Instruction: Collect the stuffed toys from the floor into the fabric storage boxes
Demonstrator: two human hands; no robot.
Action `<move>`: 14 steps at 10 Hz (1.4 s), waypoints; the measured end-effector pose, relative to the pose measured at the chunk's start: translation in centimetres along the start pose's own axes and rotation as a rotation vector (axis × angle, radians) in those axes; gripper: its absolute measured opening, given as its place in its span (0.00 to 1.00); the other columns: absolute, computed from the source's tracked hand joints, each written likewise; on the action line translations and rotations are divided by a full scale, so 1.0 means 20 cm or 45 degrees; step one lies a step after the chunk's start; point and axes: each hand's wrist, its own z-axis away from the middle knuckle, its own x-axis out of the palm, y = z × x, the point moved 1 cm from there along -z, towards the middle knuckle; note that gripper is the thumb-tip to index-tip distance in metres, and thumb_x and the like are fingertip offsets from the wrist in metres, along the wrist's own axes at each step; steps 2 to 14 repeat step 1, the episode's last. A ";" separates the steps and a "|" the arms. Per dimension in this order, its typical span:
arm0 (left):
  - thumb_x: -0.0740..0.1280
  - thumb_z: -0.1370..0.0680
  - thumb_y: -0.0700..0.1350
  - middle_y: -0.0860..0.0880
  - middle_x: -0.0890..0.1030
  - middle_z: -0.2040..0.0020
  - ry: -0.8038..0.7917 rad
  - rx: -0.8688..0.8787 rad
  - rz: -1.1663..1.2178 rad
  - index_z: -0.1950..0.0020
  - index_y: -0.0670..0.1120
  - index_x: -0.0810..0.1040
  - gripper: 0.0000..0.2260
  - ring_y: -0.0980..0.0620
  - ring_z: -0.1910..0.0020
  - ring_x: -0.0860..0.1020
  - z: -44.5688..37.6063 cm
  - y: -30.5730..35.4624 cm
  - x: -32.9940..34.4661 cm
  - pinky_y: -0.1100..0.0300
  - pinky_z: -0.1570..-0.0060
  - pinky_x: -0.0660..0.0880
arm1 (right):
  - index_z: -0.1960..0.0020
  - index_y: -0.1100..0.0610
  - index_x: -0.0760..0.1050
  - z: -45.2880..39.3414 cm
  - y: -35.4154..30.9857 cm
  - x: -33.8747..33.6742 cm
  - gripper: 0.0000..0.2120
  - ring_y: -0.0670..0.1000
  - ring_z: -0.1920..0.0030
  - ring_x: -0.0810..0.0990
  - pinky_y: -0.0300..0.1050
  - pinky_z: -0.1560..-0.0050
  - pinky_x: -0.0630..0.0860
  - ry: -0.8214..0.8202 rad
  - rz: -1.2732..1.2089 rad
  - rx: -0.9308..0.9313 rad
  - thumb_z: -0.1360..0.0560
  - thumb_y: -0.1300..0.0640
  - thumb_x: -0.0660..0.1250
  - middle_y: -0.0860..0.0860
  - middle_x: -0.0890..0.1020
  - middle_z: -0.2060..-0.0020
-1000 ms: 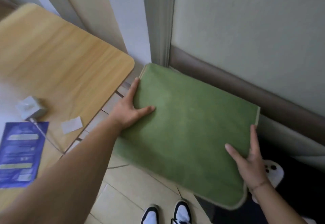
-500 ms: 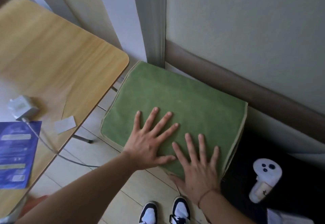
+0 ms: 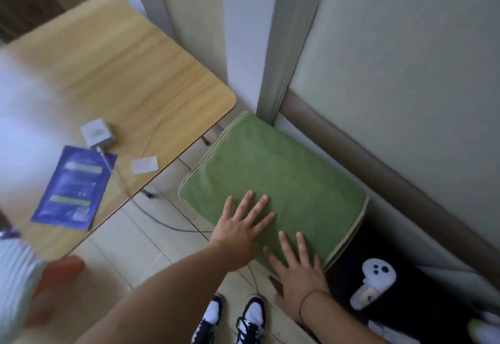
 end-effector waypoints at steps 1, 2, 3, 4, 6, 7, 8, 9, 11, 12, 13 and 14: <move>0.59 0.21 0.60 0.48 0.29 0.23 -0.145 -0.014 -0.034 0.22 0.57 0.37 0.37 0.41 0.24 0.32 0.26 0.05 0.04 0.32 0.31 0.33 | 0.27 0.42 0.59 0.25 -0.07 -0.15 0.28 0.57 0.23 0.38 0.66 0.29 0.42 -0.217 -0.107 -0.050 0.26 0.40 0.60 0.47 0.38 0.23; 0.59 0.21 0.60 0.48 0.29 0.23 -0.145 -0.014 -0.034 0.22 0.57 0.37 0.37 0.41 0.24 0.32 0.26 0.05 0.04 0.32 0.31 0.33 | 0.27 0.42 0.59 0.25 -0.07 -0.15 0.28 0.57 0.23 0.38 0.66 0.29 0.42 -0.217 -0.107 -0.050 0.26 0.40 0.60 0.47 0.38 0.23; 0.59 0.21 0.60 0.48 0.29 0.23 -0.145 -0.014 -0.034 0.22 0.57 0.37 0.37 0.41 0.24 0.32 0.26 0.05 0.04 0.32 0.31 0.33 | 0.27 0.42 0.59 0.25 -0.07 -0.15 0.28 0.57 0.23 0.38 0.66 0.29 0.42 -0.217 -0.107 -0.050 0.26 0.40 0.60 0.47 0.38 0.23; 0.59 0.21 0.60 0.48 0.29 0.23 -0.145 -0.014 -0.034 0.22 0.57 0.37 0.37 0.41 0.24 0.32 0.26 0.05 0.04 0.32 0.31 0.33 | 0.27 0.42 0.59 0.25 -0.07 -0.15 0.28 0.57 0.23 0.38 0.66 0.29 0.42 -0.217 -0.107 -0.050 0.26 0.40 0.60 0.47 0.38 0.23; 0.59 0.21 0.60 0.48 0.29 0.23 -0.145 -0.014 -0.034 0.22 0.57 0.37 0.37 0.41 0.24 0.32 0.26 0.05 0.04 0.32 0.31 0.33 | 0.27 0.42 0.59 0.25 -0.07 -0.15 0.28 0.57 0.23 0.38 0.66 0.29 0.42 -0.217 -0.107 -0.050 0.26 0.40 0.60 0.47 0.38 0.23; 0.59 0.21 0.60 0.48 0.29 0.23 -0.145 -0.014 -0.034 0.22 0.57 0.37 0.37 0.41 0.24 0.32 0.26 0.05 0.04 0.32 0.31 0.33 | 0.27 0.42 0.59 0.25 -0.07 -0.15 0.28 0.57 0.23 0.38 0.66 0.29 0.42 -0.217 -0.107 -0.050 0.26 0.40 0.60 0.47 0.38 0.23; 0.59 0.21 0.60 0.48 0.29 0.23 -0.145 -0.014 -0.034 0.22 0.57 0.37 0.37 0.41 0.24 0.32 0.26 0.05 0.04 0.32 0.31 0.33 | 0.27 0.42 0.59 0.25 -0.07 -0.15 0.28 0.57 0.23 0.38 0.66 0.29 0.42 -0.217 -0.107 -0.050 0.26 0.40 0.60 0.47 0.38 0.23; 0.59 0.21 0.60 0.48 0.29 0.23 -0.145 -0.014 -0.034 0.22 0.57 0.37 0.37 0.41 0.24 0.32 0.26 0.05 0.04 0.32 0.31 0.33 | 0.27 0.42 0.59 0.25 -0.07 -0.15 0.28 0.57 0.23 0.38 0.66 0.29 0.42 -0.217 -0.107 -0.050 0.26 0.40 0.60 0.47 0.38 0.23; 0.59 0.21 0.60 0.48 0.29 0.23 -0.145 -0.014 -0.034 0.22 0.57 0.37 0.37 0.41 0.24 0.32 0.26 0.05 0.04 0.32 0.31 0.33 | 0.27 0.42 0.59 0.25 -0.07 -0.15 0.28 0.57 0.23 0.38 0.66 0.29 0.42 -0.217 -0.107 -0.050 0.26 0.40 0.60 0.47 0.38 0.23; 0.59 0.21 0.60 0.48 0.29 0.23 -0.145 -0.014 -0.034 0.22 0.57 0.37 0.37 0.41 0.24 0.32 0.26 0.05 0.04 0.32 0.31 0.33 | 0.27 0.42 0.59 0.25 -0.07 -0.15 0.28 0.57 0.23 0.38 0.66 0.29 0.42 -0.217 -0.107 -0.050 0.26 0.40 0.60 0.47 0.38 0.23; 0.59 0.21 0.60 0.48 0.29 0.23 -0.145 -0.014 -0.034 0.22 0.57 0.37 0.37 0.41 0.24 0.32 0.26 0.05 0.04 0.32 0.31 0.33 | 0.27 0.42 0.59 0.25 -0.07 -0.15 0.28 0.57 0.23 0.38 0.66 0.29 0.42 -0.217 -0.107 -0.050 0.26 0.40 0.60 0.47 0.38 0.23; 0.59 0.21 0.60 0.48 0.29 0.23 -0.145 -0.014 -0.034 0.22 0.57 0.37 0.37 0.41 0.24 0.32 0.26 0.05 0.04 0.32 0.31 0.33 | 0.27 0.42 0.59 0.25 -0.07 -0.15 0.28 0.57 0.23 0.38 0.66 0.29 0.42 -0.217 -0.107 -0.050 0.26 0.40 0.60 0.47 0.38 0.23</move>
